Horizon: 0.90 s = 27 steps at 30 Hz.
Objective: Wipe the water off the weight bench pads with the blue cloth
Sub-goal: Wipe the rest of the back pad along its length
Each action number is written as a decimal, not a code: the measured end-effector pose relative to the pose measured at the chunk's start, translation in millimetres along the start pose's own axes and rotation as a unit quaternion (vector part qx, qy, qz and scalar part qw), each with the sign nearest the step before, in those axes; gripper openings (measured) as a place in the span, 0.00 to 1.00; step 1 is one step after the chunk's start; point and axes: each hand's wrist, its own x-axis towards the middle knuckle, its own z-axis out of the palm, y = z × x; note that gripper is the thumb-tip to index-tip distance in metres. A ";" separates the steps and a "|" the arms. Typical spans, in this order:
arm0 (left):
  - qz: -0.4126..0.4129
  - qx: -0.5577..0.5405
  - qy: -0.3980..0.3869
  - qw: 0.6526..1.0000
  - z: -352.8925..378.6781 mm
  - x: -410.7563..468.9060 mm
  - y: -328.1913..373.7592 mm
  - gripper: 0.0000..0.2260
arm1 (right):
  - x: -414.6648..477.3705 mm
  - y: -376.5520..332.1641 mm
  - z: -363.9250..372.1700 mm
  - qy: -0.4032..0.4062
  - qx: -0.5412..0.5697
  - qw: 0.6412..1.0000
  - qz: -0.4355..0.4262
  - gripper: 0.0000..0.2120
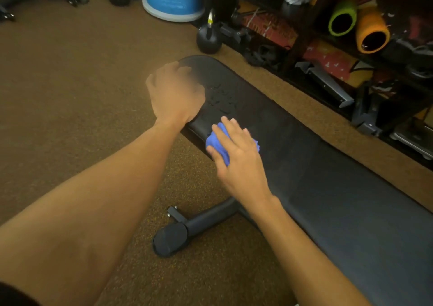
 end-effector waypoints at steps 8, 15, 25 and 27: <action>0.002 -0.002 0.003 1.000 0.1 -1.0 0.0 0.25 | 21.8 -14.4 7.5 0.000 0.008 1.000 0.026 0.27; -0.001 -0.005 0.002 1.000 0.3 -0.4 -0.4 0.25 | -2.7 5.5 -5.0 0.007 0.019 0.999 0.036 0.25; -0.002 -0.001 -0.007 1.000 -0.1 -0.3 -0.1 0.26 | 15.3 30.6 -11.8 -0.019 0.002 1.000 -0.023 0.26; -0.002 0.000 -0.011 1.000 -1.0 0.1 -0.1 0.26 | 35.1 51.2 -17.2 0.008 0.028 0.998 0.059 0.26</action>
